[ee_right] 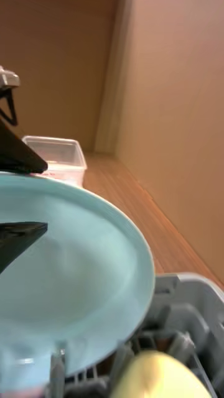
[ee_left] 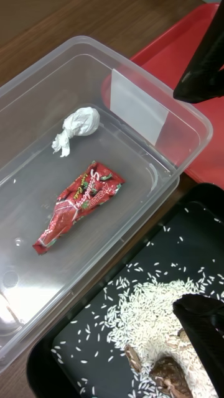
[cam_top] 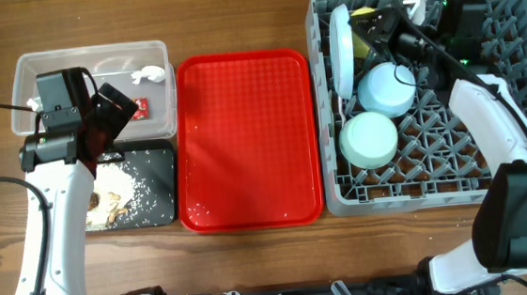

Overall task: Sort waste into correct bins and load items into the dishwasher rack
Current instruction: 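Carry the plate right and stand it upright in the rack, then release the plate and pull the right gripper back out of the rack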

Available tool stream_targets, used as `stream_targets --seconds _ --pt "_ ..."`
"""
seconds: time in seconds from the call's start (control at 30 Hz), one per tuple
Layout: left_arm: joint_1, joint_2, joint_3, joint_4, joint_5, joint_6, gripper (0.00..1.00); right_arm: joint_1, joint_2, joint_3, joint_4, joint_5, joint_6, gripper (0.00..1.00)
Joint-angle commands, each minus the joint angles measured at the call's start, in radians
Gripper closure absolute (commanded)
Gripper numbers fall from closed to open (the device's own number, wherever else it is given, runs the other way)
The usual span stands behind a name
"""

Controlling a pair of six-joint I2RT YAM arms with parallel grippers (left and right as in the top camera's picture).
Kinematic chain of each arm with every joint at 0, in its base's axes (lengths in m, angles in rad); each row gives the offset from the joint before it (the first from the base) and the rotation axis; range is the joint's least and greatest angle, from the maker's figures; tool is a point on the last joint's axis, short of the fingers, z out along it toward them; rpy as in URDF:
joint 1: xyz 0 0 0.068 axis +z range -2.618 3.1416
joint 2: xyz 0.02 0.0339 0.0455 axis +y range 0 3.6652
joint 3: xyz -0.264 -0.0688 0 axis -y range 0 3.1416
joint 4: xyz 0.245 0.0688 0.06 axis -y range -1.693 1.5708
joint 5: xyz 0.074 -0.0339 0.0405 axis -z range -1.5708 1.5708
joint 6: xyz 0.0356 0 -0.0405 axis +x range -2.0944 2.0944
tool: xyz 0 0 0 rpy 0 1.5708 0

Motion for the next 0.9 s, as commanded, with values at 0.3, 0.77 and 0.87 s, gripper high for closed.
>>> stream_targets --seconds 0.3,0.77,0.87 --pt "0.003 -0.016 0.008 -0.001 -0.003 0.016 0.0 -0.186 -0.013 -0.005 -0.099 -0.018 -0.152 0.42" --pt "0.003 -0.016 0.008 -0.001 -0.003 0.016 0.0 -0.305 -0.124 0.019 -0.341 0.109 -0.405 0.0" --pt "0.003 -0.016 0.008 -0.001 -0.003 0.016 0.0 -0.296 -0.216 0.06 -0.526 0.319 -0.555 0.0"
